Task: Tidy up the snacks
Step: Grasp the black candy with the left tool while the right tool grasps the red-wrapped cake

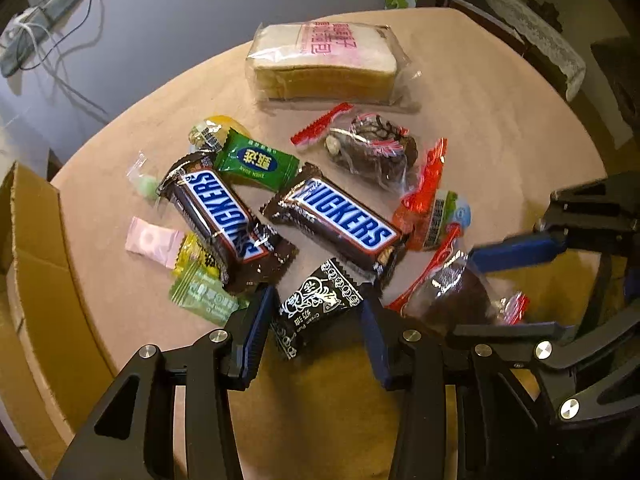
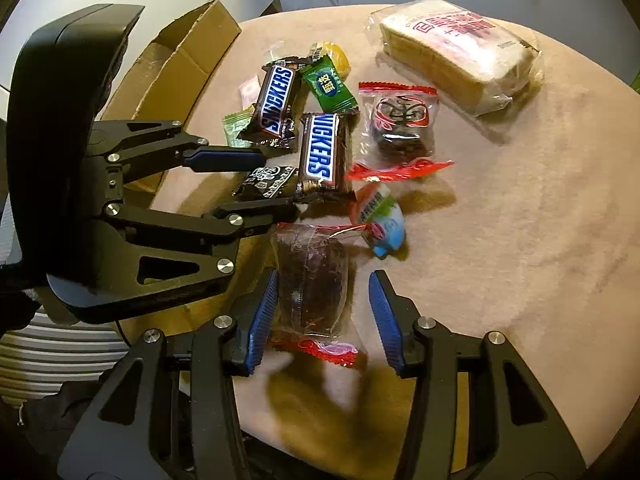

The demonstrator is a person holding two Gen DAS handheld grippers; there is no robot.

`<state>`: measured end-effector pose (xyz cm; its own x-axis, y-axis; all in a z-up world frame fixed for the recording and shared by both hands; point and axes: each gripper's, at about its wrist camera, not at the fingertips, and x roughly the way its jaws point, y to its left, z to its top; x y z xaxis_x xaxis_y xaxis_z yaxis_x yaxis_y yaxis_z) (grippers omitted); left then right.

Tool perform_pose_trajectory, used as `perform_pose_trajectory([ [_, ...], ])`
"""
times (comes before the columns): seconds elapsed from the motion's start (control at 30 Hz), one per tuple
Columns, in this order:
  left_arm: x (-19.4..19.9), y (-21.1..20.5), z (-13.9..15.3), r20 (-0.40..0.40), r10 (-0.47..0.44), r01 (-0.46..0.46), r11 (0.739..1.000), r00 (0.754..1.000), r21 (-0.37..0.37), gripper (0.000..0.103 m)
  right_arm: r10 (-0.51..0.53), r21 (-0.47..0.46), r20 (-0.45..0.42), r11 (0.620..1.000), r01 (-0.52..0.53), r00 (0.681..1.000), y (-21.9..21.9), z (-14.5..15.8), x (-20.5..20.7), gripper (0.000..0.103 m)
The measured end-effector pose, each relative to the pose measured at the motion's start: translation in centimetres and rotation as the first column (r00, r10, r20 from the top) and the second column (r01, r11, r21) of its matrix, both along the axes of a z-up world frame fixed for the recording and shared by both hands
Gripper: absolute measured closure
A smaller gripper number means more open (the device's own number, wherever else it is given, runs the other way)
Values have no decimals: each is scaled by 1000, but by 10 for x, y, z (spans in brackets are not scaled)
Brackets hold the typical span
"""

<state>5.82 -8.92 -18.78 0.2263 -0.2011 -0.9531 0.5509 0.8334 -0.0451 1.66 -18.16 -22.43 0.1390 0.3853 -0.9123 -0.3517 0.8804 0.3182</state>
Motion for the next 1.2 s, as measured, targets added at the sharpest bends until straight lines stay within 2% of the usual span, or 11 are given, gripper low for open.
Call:
perform_pose_trajectory([
  [0.1,4,6,1,11,8,-8,1000,1000,-2,75,0,32,-14,999,1,1000,-2,1,0,67],
  [0.17,7,8,0,9,30,-30,999,999,-17,85,-5,29,-9,1000,6,1000,-4,2,0,67],
  [0.33,18,30,0,-29,132,-134,987,991,-90,94,-30,35,-7,999,30,1000,-13,5,1,68],
  [0.47,18,41,-2,-52,190,-195,971,980,-136,94,-55,42,-2,998,55,999,-20,8,3,68],
  [0.67,1,46,1,-66,227,-235,956,972,-178,94,-78,44,2,996,78,997,-28,10,5,68],
  [0.87,-11,51,12,-56,271,-277,934,961,-225,94,-98,58,30,994,96,995,-38,26,2,68],
  [1.07,-14,80,31,-43,365,-363,893,930,-268,94,-87,75,79,994,81,993,-32,49,6,68],
  [1.2,-19,108,44,-16,423,-412,871,906,-269,94,-55,84,109,995,46,993,-18,63,13,68],
])
